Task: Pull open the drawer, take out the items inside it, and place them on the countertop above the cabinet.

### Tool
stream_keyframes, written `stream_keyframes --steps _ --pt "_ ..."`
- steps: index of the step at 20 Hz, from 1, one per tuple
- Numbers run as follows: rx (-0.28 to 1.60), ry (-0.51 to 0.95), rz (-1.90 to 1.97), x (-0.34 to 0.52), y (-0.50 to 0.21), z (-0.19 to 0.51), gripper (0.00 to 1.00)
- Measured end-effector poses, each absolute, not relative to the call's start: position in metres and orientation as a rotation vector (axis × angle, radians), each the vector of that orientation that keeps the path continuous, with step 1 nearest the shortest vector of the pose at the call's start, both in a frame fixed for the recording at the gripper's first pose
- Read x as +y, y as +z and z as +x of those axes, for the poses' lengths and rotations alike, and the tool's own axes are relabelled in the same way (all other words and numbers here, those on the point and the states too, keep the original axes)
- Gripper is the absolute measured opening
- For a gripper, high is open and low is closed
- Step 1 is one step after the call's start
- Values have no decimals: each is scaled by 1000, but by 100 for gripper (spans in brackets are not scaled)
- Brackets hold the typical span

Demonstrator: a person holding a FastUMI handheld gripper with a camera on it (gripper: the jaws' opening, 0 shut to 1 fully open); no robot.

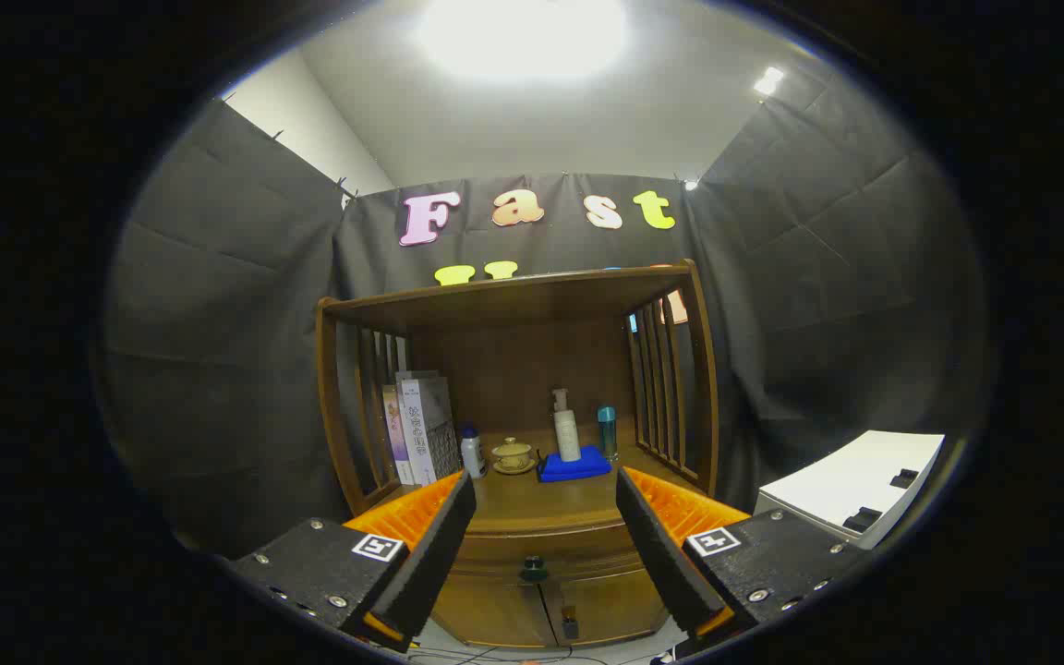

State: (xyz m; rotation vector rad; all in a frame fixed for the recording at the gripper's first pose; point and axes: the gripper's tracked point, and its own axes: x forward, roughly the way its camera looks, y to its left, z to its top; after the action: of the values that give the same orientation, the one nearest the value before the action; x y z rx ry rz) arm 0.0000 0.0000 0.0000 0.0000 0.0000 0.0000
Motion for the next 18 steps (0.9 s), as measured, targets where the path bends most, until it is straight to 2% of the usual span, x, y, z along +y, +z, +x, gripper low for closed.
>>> stream_keyframes --steps 18 --pt "23 -16 16 -4 -8 3 96"
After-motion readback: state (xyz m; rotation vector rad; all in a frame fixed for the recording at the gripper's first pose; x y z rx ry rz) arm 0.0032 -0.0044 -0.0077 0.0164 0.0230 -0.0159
